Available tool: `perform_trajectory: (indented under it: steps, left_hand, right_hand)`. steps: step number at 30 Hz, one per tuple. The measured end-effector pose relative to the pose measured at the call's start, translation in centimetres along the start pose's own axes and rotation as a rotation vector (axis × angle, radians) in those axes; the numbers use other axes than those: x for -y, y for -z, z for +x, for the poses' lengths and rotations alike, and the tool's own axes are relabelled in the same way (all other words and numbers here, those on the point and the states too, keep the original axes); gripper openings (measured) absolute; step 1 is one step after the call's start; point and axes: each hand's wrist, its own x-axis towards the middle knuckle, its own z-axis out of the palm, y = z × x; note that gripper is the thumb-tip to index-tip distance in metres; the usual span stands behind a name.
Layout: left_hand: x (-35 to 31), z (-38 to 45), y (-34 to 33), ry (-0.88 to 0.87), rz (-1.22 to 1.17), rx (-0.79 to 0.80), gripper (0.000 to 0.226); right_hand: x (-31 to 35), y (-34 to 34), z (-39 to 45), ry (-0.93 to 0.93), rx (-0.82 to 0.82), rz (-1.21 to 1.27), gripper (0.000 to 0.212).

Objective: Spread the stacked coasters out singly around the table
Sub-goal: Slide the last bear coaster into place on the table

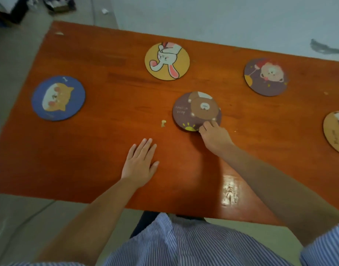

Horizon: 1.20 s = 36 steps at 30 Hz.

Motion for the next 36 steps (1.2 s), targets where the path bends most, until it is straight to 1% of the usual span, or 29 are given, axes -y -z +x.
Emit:
perform_trajectory:
  steps: [2, 6, 8, 10, 12, 13, 14, 16, 17, 18, 19, 20, 22, 24, 25, 26, 27, 28, 29, 30, 31, 32, 33, 34, 36]
  left_hand:
    - [0.1, 0.0, -0.1, -0.017, -0.005, -0.01, 0.059]
    - [0.2, -0.1, -0.3, -0.036, -0.025, -0.033, 0.059]
    - [0.2, -0.1, -0.3, -0.041, -0.025, -0.041, 0.059]
    - [0.1, 0.0, -0.4, -0.043, -0.036, -0.051, 0.059]
    - [0.1, 0.0, -0.5, -0.048, -0.058, -0.061, 0.059]
    - [0.2, 0.0, -0.5, -0.054, -0.063, -0.069, 0.059]
    - [0.3, -0.1, -0.5, -0.061, -0.078, -0.078, 0.057]
    - [0.4, -0.5, -0.3, -0.062, -0.195, -0.117, 0.05]
    - [0.6, -0.8, -0.1, -0.044, -0.281, -0.15, 0.046]
    - [0.9, -1.2, 0.1, -0.01, -0.357, -0.183, 0.043]
    - [1.3, -1.6, 0.2, 0.032, -0.408, -0.211, 0.04]
    - [1.7, -2.0, 0.3, 0.065, -0.43, -0.244, 0.037]
    - [2.6, -2.9, 0.4, 0.101, -0.423, -0.32, 0.034]
    - [3.0, -3.8, 0.6, 0.116, -0.402, -0.366, 0.034]
    - [2.9, -4.1, 0.8, 0.112, -0.389, -0.369, 0.035]
    - [2.4, -4.2, 1.2, 0.116, -0.39, -0.336, 0.036]
    - [1.6, -4.1, 1.6, 0.132, -0.413, -0.267, 0.037]
    - [0.6, -3.8, 1.9, 0.151, -0.444, -0.18, 0.037]
    - [-0.5, -3.4, 1.9, 0.173, -0.477, -0.104, 0.039]
    - [-1.6, -3.0, 1.9, 0.215, -0.528, -0.042, 0.041]
    - [-2.9, -2.6, 2.0, 0.283, -0.602, 0.005, 0.043]
    - [-4.0, -2.3, 2.1, 0.367, -0.683, 0.023, 0.045]
    - [-4.9, -2.2, 2.1, 0.45, -0.745, 0.022, 0.049]
    - [-5.6, -2.0, 2.0, 0.514, -0.776, 0.014, 0.053]
    - [-6.5, -1.8, 1.9, 0.604, -0.793, -0.005, 0.06]
  right_hand:
    - [0.4, 0.4, 0.0, 0.039, 0.046, -0.111, 0.027]
    - [0.2, 2.0, 0.9, 0.046, 0.163, -0.258, 0.029]
    - [0.0, 3.2, 0.6, 0.142, 0.224, -0.438, 0.031]
    - [0.5, 4.2, -0.5, 0.242, 0.289, -0.515, 0.033]
    - [2.4, 4.1, -2.2, 0.276, 0.369, -0.383, 0.033]
    - [3.6, 3.8, -3.1, 0.248, 0.407, -0.28, 0.032]
    - [4.9, 3.5, -4.0, 0.174, 0.417, -0.144, 0.029]
    - [7.1, 2.8, -5.6, 0.032, 0.348, 0.119, 0.021]
    - [7.9, 2.5, -5.9, -0.011, 0.306, 0.245, 0.024]
    - [8.7, 2.2, -6.0, -0.045, 0.277, 0.379, 0.034]
    - [9.3, 1.9, -5.8, -0.079, 0.252, 0.517, 0.042]
    - [9.7, 1.6, -5.3, -0.11, 0.236, 0.663, 0.045]
    - [10.3, 1.4, -3.8, -0.18, 0.27, 0.972, 0.04]
    - [10.5, 1.3, -2.3, -0.269, 0.264, 1.225, 0.027]
    - [10.2, 1.3, -1.8, -0.286, 0.186, 1.226, 0.019]
    - [9.4, 1.2, -1.3, -0.292, 0.066, 1.114, 0.013]
    - [8.3, 1.0, -0.9, -0.297, -0.034, 0.934, 0.015]
    - [7.1, 0.7, -0.5, -0.304, -0.084, 0.741, 0.025]
    - [6.0, 0.7, -0.2, -0.313, -0.071, 0.581, 0.036]
    - [5.2, 0.7, 0.0, -0.328, -0.028, 0.476, 0.046]
    - [4.6, 0.8, 0.1, -0.346, 0.022, 0.43, 0.053]
    - [4.3, 0.8, 0.2, -0.371, 0.057, 0.438, 0.057]
    - [4.1, 0.7, 0.3, -0.39, 0.077, 0.469, 0.056]
    - [4.0, 0.7, 0.2, -0.399, 0.085, 0.489, 0.051]
    - [3.9, 0.5, -0.3, -0.371, 0.085, 0.472, 0.025]
